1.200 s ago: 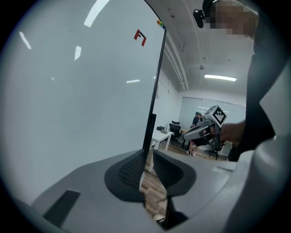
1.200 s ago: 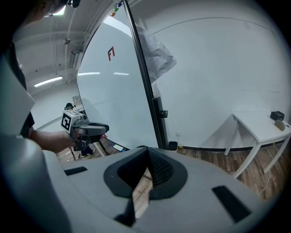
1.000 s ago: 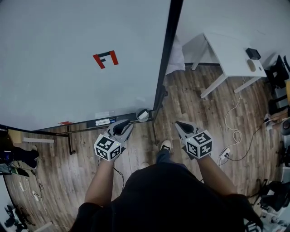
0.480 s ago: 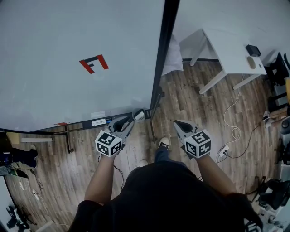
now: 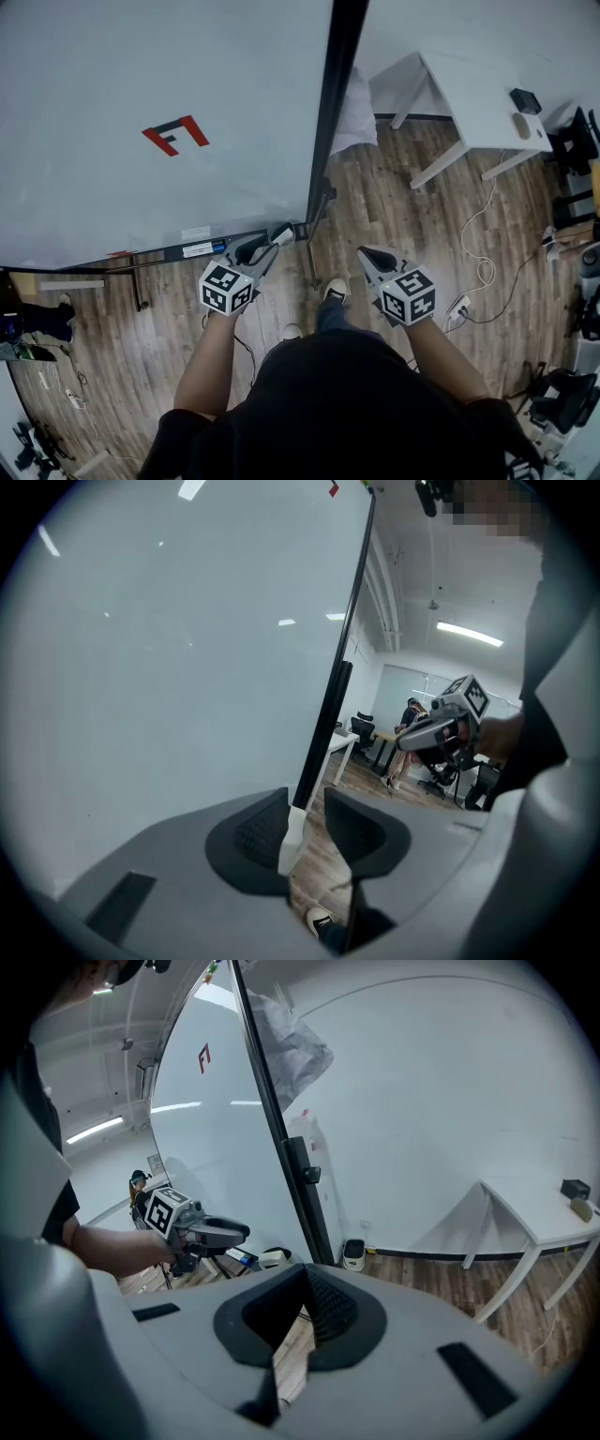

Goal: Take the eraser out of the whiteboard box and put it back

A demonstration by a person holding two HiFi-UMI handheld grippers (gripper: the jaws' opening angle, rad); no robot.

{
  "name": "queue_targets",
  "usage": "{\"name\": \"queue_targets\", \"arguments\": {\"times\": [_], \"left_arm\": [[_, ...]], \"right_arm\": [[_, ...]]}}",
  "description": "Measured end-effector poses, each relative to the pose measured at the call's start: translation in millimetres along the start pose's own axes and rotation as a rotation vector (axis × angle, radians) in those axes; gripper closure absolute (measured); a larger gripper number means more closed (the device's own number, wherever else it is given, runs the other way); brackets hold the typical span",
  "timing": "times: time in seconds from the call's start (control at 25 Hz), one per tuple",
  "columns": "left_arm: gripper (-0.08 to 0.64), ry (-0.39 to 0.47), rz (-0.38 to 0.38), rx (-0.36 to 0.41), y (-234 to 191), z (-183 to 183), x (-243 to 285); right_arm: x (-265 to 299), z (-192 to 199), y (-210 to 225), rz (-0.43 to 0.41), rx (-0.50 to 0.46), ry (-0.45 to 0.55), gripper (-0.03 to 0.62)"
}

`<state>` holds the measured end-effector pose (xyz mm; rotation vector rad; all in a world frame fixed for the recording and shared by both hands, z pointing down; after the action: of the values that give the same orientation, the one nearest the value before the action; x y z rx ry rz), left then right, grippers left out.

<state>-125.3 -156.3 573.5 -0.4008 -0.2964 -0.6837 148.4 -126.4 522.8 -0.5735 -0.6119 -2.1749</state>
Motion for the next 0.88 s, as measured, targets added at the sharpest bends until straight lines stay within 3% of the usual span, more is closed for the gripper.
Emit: {"name": "queue_targets", "arguments": {"times": [0.4, 0.88], "left_arm": [[0.386, -0.051, -0.008, 0.011, -6.9, 8.3, 22.1], [0.333, -0.121, -0.044, 0.09, -4.8, 19.0, 46.4]], "right_arm": [[4.0, 3.2, 10.4, -0.002, 0.004, -0.017, 0.598], [-1.1, 15.3, 21.8, -0.002, 0.014, -0.037, 0.598]]}}
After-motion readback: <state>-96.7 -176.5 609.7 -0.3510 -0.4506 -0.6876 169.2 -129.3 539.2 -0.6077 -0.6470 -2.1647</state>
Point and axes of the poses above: the fingertips, and each gripper's own axes: x forward along the fingers, y to its right, z out of its underside, the point moved 7 cm from there along -x, backward along the fingers, and after that the axes turned 1 degree about x, right-handed, at the moved point
